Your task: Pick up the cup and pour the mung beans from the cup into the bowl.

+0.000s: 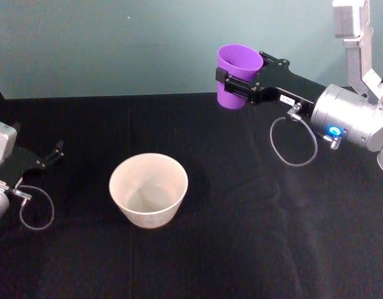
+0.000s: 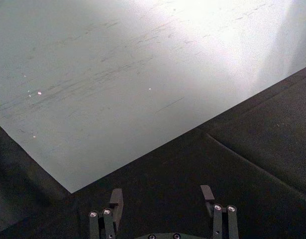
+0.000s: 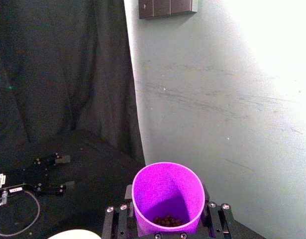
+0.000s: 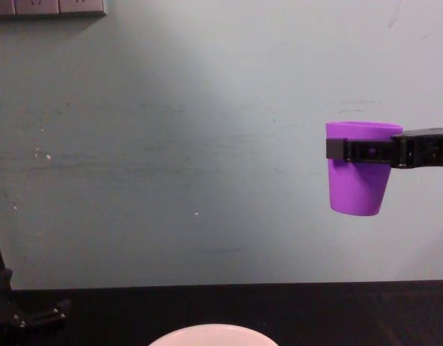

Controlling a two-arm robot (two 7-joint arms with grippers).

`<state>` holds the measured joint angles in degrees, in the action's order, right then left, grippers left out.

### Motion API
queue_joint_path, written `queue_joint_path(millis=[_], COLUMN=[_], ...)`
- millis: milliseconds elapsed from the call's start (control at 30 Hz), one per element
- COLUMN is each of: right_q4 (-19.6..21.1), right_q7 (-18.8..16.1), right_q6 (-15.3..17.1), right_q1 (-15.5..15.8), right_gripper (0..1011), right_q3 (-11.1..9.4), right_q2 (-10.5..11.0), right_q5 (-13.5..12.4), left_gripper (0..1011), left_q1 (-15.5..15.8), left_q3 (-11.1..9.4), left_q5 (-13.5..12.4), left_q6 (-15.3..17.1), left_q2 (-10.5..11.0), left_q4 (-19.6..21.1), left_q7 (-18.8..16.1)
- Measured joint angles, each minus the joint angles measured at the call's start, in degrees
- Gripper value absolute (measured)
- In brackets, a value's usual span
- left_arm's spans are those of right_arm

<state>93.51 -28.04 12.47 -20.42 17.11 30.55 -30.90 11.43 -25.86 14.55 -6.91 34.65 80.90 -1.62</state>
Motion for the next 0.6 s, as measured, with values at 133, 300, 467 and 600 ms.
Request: queue_joint_path(millis=[133,300,467,600], right_q4=[0.00,0.00,0.00,-1.22], right_q7=[0.00,0.00,0.00,0.46], right_q6=[0.00,0.00,0.00,-0.03], right_q1=[0.00,0.00,0.00,-1.99], right_gripper=[730,731,731,731], right_q3=[0.00,0.00,0.00,1.54], right_q2=[0.00,0.00,0.00,-0.08], right_q5=[0.00,0.00,0.00,0.64], left_gripper=[1011,1011,1011,1011], left_q1=[0.00,0.00,0.00,0.00], left_q3=[0.00,0.00,0.00,0.00], left_q5=[0.00,0.00,0.00,0.00], left_q6=[0.00,0.00,0.00,0.00], left_q2=[0.00,0.00,0.00,0.00], left_q4=[0.00,0.00,0.00,0.00], left_q7=[0.00,0.00,0.00,0.00])
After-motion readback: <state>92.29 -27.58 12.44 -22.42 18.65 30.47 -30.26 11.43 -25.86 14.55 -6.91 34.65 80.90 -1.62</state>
